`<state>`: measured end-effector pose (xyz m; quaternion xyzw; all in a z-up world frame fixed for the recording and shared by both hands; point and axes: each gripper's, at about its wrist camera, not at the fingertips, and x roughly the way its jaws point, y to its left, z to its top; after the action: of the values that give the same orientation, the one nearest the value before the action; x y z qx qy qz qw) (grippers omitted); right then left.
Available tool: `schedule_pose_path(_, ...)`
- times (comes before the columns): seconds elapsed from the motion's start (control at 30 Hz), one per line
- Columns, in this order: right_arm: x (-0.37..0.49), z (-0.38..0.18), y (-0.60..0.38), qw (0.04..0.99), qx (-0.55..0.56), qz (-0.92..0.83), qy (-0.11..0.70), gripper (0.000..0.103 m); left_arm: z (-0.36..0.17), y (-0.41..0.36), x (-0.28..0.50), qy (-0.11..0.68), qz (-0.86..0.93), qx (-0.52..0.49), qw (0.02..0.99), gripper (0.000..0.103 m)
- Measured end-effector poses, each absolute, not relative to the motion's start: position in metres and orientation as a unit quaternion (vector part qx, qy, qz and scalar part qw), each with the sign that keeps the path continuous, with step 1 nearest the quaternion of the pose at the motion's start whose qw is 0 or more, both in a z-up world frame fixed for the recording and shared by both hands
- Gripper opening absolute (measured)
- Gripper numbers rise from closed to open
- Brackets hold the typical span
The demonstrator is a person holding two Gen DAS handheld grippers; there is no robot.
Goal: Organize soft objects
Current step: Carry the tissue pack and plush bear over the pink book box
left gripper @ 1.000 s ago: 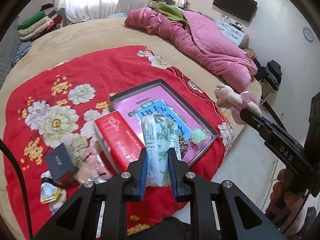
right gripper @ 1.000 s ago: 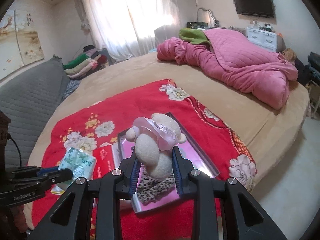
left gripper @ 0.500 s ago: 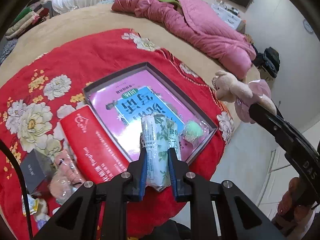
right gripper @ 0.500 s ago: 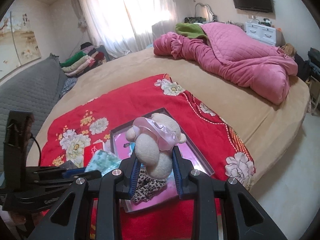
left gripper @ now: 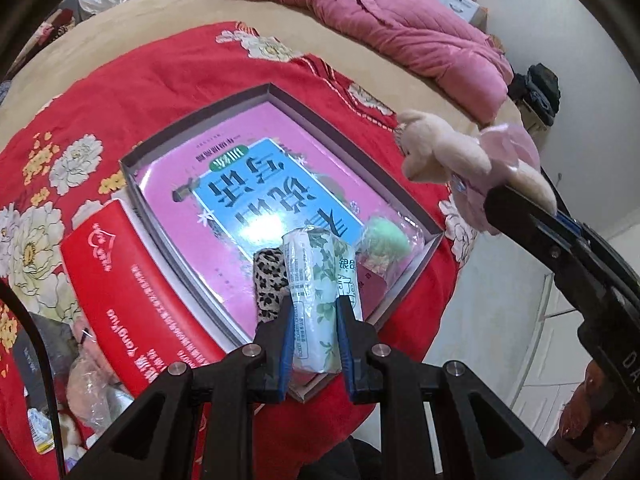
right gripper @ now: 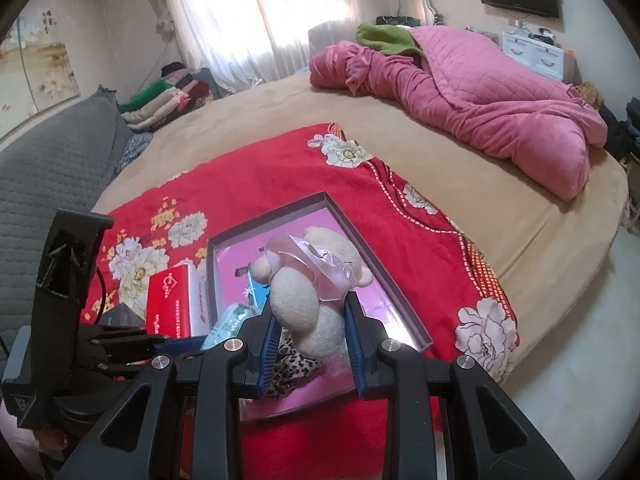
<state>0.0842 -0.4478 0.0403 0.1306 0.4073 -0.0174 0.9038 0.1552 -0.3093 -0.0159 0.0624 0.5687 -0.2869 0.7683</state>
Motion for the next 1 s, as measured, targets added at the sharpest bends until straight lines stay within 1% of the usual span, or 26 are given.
schedule_pose_path(0.33, 0.108, 0.009, -0.447, 0.892, 0.119, -0.006, 0.437, 0.031, -0.034, -0.318, 0.159, 0.589, -0.294, 0.074, 0.749, 0.02)
schedule_pose_path(0.57, 0.119, -0.011, -0.439, 0.885, 0.102, 0.001, 0.454, 0.031, -0.04, -0.322, 0.16, 0.589, -0.297, 0.087, 0.747, 0.02)
schedule_pose_path(1.0, 0.124, -0.045, -0.441, 0.863, 0.14, 0.014, 0.486, 0.032, -0.05, -0.324, 0.166, 0.6, -0.292, 0.091, 0.739, 0.02)
